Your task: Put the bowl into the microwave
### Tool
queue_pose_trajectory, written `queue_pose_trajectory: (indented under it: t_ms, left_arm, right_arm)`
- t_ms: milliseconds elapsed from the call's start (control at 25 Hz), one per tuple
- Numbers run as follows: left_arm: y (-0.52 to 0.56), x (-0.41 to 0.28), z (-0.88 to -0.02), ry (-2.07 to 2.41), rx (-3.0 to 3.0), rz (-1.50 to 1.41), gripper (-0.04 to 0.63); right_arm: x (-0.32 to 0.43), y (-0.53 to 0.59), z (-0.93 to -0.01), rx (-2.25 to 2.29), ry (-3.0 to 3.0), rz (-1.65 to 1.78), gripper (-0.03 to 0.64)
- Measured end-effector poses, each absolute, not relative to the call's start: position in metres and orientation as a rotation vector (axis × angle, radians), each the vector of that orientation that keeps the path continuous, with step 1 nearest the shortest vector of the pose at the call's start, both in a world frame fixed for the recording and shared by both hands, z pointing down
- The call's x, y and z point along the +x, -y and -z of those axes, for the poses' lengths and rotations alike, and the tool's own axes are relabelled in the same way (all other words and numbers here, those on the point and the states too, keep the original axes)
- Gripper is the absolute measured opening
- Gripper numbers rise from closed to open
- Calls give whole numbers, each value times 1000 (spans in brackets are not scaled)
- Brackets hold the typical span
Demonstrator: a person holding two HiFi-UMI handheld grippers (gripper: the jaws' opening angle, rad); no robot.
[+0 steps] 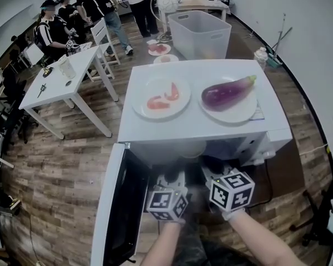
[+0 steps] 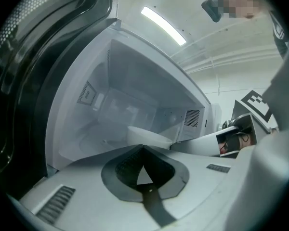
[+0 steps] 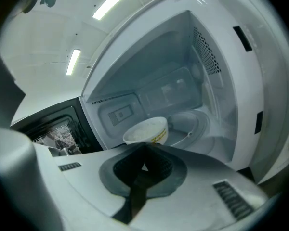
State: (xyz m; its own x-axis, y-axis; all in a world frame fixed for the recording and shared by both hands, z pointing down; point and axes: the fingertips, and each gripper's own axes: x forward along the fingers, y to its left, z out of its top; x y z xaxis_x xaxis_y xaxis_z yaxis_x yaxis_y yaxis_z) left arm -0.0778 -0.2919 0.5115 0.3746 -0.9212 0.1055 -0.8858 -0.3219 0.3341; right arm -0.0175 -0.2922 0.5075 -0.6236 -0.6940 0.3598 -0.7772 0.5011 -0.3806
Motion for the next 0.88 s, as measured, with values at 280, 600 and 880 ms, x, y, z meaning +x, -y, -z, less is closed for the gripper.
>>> queue_pose_trajectory:
  t_ms: [280, 600, 880]
  left_arm:
    - [301, -78, -513, 1575, 2298, 150, 2]
    - [307, -77, -514, 1568, 2287, 155, 2]
    - [311, -77, -515, 1566, 2280, 152, 2]
  right_arm:
    - [-17, 301, -508, 1281, 2576, -786, 6]
    - [-17, 308, -509, 1291, 2574, -796, 6]
    - [-17, 314, -510, 1305, 2566, -806, 6]
